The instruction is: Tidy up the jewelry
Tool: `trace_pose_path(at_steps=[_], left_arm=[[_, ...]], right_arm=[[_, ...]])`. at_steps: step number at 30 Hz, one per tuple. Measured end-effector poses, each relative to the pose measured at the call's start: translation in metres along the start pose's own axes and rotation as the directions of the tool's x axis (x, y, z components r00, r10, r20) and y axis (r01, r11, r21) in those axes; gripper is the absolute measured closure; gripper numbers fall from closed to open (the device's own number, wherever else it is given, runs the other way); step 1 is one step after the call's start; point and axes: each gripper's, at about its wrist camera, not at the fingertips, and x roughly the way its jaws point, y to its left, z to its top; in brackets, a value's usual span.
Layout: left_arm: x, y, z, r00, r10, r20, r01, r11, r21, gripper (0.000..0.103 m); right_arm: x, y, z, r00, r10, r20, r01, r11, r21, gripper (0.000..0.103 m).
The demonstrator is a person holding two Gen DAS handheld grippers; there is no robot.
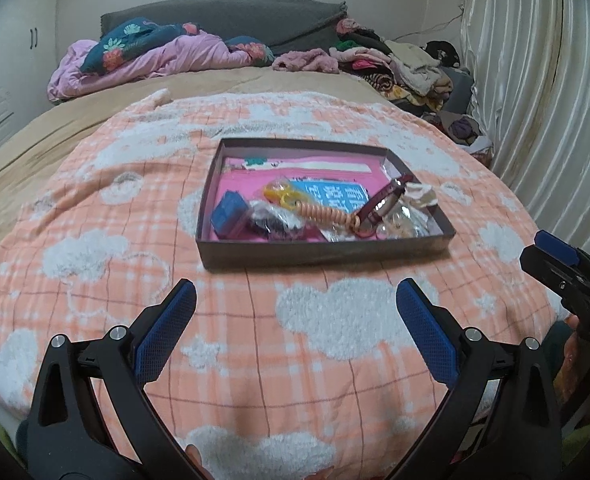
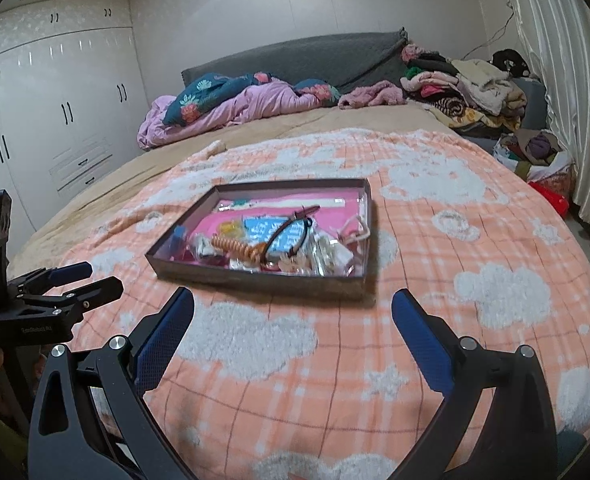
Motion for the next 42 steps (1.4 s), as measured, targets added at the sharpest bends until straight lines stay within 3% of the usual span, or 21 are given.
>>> trace_pose_path(at_steps=[7, 42], left_arm=[[-0.0011, 0.0018, -0.0078, 1.000, -0.007, -0.004, 0.007, 1.000, -0.014, 0.009], [-0.0079, 0.0016, -0.0067, 1.000, 0.001, 0.002, -0.001, 1.000, -0.007, 0.009]], right_arm=[[0.0030, 0.0005, -0.0058, 0.999, 0.003, -0.032, -0.003, 1.000, -0.007, 0.004], [0.0006, 0.0016, -0.0046, 1.000, 0.004, -0.030, -0.005, 1.000, -0.015, 0.004]])
